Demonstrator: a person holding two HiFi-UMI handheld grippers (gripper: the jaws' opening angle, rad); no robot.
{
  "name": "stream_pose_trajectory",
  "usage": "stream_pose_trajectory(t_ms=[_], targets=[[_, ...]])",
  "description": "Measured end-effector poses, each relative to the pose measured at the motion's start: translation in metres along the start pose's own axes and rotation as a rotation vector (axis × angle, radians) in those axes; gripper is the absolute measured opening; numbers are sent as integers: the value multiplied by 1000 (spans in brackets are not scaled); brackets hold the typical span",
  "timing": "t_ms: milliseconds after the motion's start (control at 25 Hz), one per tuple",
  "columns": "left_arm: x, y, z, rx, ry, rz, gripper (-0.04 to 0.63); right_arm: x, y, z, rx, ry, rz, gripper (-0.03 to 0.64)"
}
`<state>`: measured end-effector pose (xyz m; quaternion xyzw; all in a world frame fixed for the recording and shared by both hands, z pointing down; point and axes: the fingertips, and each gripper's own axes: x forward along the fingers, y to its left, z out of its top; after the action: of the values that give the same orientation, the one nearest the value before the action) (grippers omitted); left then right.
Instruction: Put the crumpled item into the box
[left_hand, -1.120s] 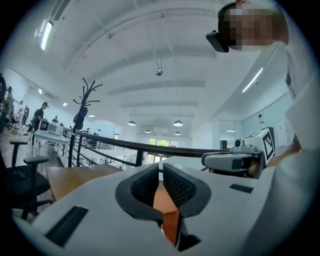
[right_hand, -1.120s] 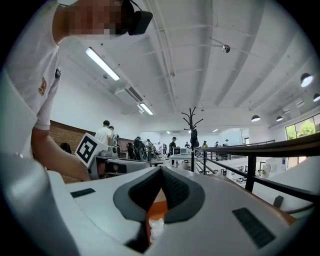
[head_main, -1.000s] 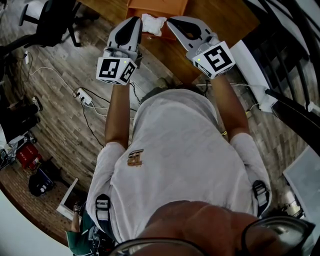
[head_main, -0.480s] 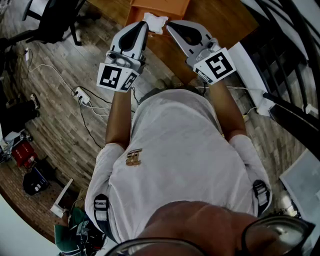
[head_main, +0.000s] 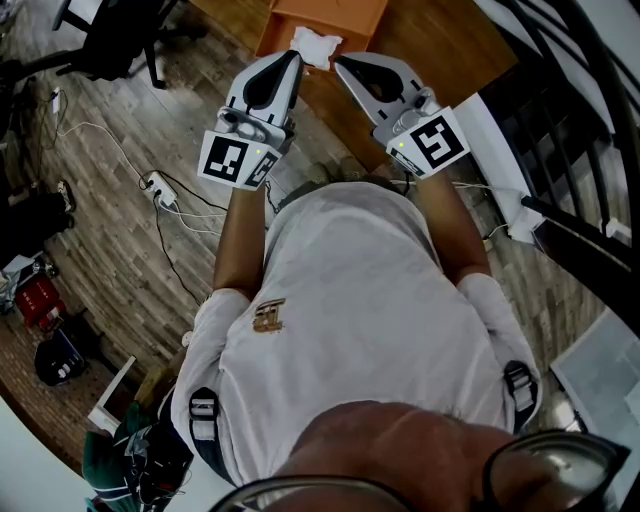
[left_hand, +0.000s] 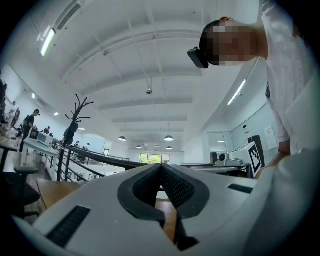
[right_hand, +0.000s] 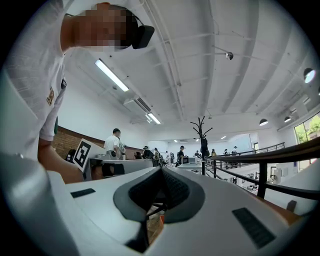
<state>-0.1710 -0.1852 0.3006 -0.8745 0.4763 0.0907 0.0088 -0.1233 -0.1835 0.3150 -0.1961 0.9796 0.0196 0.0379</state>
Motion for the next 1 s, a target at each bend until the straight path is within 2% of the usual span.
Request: stream_pose_trajectory(t_ms=[1000], targets=[[-7, -6, -1, -3, 3, 4, 20, -2, 8, 2, -15, 3, 8, 32]])
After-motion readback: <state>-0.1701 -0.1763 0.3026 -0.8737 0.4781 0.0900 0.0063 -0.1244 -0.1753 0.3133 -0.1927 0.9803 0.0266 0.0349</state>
